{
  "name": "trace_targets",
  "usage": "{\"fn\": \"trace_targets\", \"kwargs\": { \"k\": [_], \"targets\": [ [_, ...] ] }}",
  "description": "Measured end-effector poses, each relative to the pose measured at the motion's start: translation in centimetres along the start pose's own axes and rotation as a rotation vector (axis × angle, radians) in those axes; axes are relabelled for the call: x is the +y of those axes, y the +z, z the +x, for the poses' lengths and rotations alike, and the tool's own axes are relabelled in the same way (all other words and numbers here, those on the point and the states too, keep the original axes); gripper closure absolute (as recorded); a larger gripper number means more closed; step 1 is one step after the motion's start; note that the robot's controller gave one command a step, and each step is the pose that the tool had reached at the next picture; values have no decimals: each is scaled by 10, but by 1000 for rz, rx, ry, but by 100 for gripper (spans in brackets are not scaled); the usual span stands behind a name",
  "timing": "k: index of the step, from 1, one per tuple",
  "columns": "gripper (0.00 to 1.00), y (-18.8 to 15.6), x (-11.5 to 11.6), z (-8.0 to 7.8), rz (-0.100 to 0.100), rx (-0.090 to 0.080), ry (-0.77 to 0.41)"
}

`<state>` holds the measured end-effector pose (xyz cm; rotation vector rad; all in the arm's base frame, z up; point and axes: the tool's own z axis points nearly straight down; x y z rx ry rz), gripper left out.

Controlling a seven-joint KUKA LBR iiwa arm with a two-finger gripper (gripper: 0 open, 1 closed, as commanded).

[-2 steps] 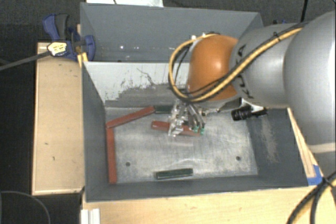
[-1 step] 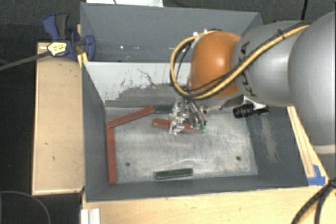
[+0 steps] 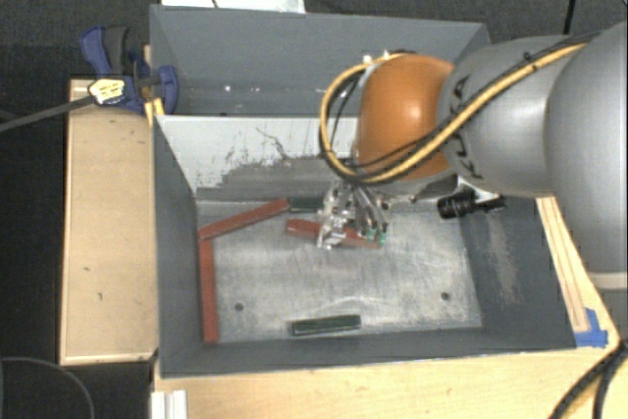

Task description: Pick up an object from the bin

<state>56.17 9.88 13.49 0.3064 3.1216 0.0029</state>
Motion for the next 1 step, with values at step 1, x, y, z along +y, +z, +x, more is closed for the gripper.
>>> {"fn": "trace_targets", "kwargs": {
  "k": [1],
  "targets": [
    [100, -6, 0, 1, 1, 4, 0]
  ]
}}
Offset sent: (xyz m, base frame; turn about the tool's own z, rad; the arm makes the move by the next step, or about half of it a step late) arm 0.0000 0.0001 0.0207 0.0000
